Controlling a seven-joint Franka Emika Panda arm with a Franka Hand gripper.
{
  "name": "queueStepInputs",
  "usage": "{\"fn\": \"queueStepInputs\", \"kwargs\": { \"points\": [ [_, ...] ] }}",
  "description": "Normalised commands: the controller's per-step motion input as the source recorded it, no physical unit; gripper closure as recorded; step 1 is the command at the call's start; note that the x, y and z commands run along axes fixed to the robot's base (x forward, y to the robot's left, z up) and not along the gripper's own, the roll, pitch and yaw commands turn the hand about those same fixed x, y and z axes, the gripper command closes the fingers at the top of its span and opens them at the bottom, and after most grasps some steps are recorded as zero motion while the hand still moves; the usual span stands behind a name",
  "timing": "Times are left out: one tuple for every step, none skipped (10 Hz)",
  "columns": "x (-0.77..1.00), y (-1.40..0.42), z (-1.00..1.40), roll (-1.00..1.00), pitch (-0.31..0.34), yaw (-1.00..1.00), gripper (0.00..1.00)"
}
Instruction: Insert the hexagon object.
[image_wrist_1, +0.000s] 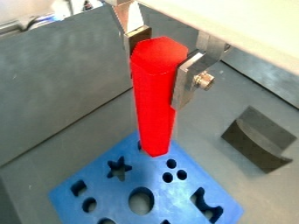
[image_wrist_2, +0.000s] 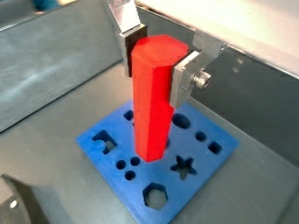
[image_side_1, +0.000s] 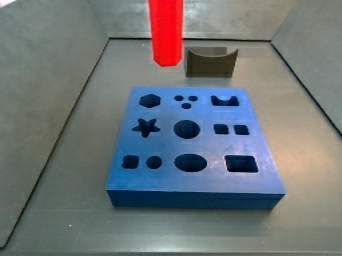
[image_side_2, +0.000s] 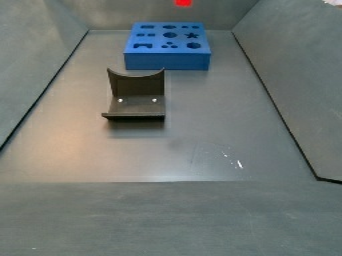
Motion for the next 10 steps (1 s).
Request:
{"fn": "queueStepInputs", "kwargs": {
  "points": [
    [-0.23,0.0,-0.42,-0.15,-0.053,-0.85,1.0],
    [-0.21,0.0,-0.44,-0.23,-0.089,-0.81,1.0],
    [-0.2,0.0,-0.37,-0.16,-0.09,-0.87,1.0],
    [-0.18,0.0,-0.29,-0.09,-0.077,-0.92,1.0],
    [-0.16,0.0,-0.29,-0.13,-0.096,-0.91,1.0],
    [-0.28,0.0,-0.32,-0.25,-0.163,-0.78,1.0],
    [-0.36,0.0,-0.33,-0.32,-0.21,-0.64,1.0],
    [-0.33,0.0,-0.27,-0.37,-0.253,-0.58,1.0],
    [-0.33,0.04,-0.23,-0.38,-0.274,-0.53,1.0],
    [-0.19,0.25,-0.17,-0.26,-0.211,-0.45,1.0]
  ]
}}
